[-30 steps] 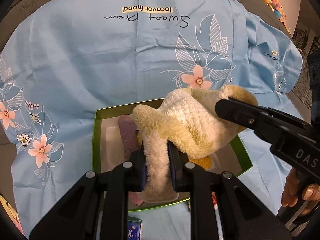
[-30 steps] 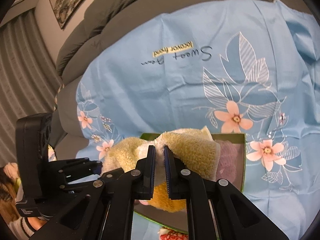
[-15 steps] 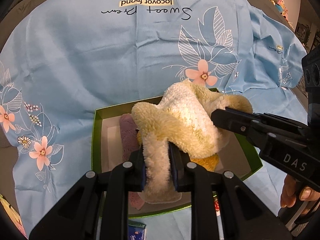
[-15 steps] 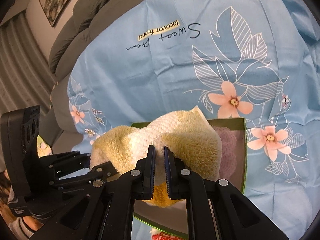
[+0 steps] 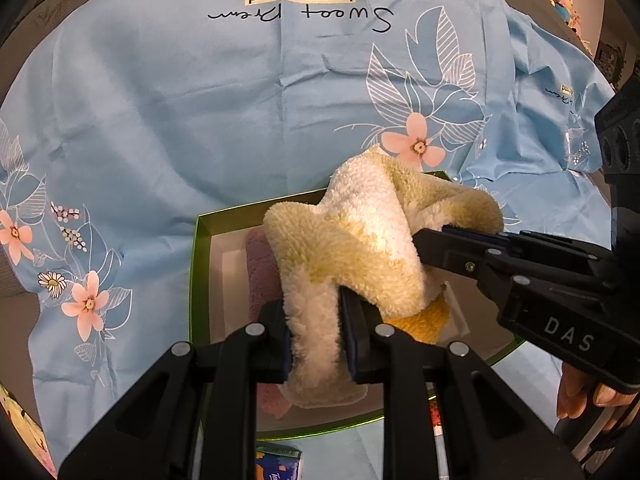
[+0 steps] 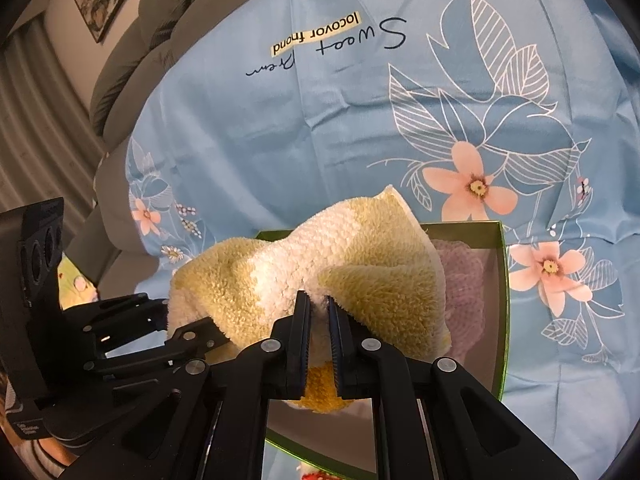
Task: Organize soft objects
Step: 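Lower the cream towel into the green box and open both grippers, then move both grippers to the red-white sock beside the box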
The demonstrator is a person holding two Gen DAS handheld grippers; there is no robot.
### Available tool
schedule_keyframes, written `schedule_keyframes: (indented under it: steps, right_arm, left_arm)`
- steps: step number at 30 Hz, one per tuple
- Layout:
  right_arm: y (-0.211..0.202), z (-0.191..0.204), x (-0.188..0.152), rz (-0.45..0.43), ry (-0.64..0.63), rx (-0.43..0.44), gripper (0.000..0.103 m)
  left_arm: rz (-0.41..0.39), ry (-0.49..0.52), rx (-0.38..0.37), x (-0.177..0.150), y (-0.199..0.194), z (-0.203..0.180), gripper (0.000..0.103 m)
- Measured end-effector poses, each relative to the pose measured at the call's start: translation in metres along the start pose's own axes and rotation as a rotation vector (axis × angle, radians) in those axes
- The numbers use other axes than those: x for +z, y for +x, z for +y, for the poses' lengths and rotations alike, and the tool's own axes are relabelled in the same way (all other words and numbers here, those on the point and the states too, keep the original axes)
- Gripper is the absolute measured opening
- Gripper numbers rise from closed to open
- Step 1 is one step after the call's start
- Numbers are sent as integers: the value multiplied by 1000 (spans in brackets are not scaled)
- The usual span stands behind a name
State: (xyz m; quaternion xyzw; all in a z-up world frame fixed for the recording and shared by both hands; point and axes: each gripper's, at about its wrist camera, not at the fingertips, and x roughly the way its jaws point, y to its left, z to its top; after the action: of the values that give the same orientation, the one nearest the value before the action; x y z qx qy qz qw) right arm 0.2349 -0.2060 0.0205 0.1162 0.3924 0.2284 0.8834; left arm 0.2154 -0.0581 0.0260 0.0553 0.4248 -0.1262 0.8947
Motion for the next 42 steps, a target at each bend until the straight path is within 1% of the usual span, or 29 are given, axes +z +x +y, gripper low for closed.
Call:
schedule_keyframes:
  steps: [2,6,9,10,11,13,14,18,20,22,26,28,29,33,39,42]
  right_arm:
    - [3,0,0,12,9,-1,11]
    - [7,0,0,37,13,-19,11]
    - [6,-1,-1,46,17,-35,20]
    - [6,-1,-1,46,19,-39,26]
    - [5,-2,-1,45,21,-46,29]
    - [3,-3,-2,43,24,-58,40]
    - [1,-3,-3,42,27,-66,44]
    - [-10,-3,-5,29,18,-97,47]
    - [-17,-3,-6,21,9,-112,53]
    - [-23,-1,-7,13,1,-137,56]
    - [-38,1,-9,-15,-3,-150,56]
    - [-46,2,-11,-34,1,-154,56]
    - [-52,2,-12,-48,4,-154,56]
    - [-75,1,-19,-86,23,-141,56]
    - [-101,-1,-41,-107,42,-138,57]
    - [-114,-2,-56,-112,41,-127,61]
  left_arm:
    - [2,-7,2,0,0,1,23]
    - [7,-17,8,-1,0,4,38]
    - [5,-20,13,-2,-2,5,42]
    - [5,-21,15,-2,-3,5,43]
    - [5,-21,16,-3,-3,5,46]
    - [5,-24,19,-4,-5,5,51]
    - [6,-26,21,-5,-6,5,56]
    - [10,-29,19,-8,-11,6,70]
    - [10,-31,19,-9,-13,6,72]
    - [10,-37,21,-10,-17,7,73]
    - [6,-55,15,-14,-26,10,75]
    - [4,-58,11,-16,-32,10,79]
    - [-1,-61,11,-18,-36,10,83]
    - [-17,-72,7,-26,-52,11,83]
    - [-22,-85,5,-43,-71,9,86]
    - [-13,-90,6,-54,-78,7,86]
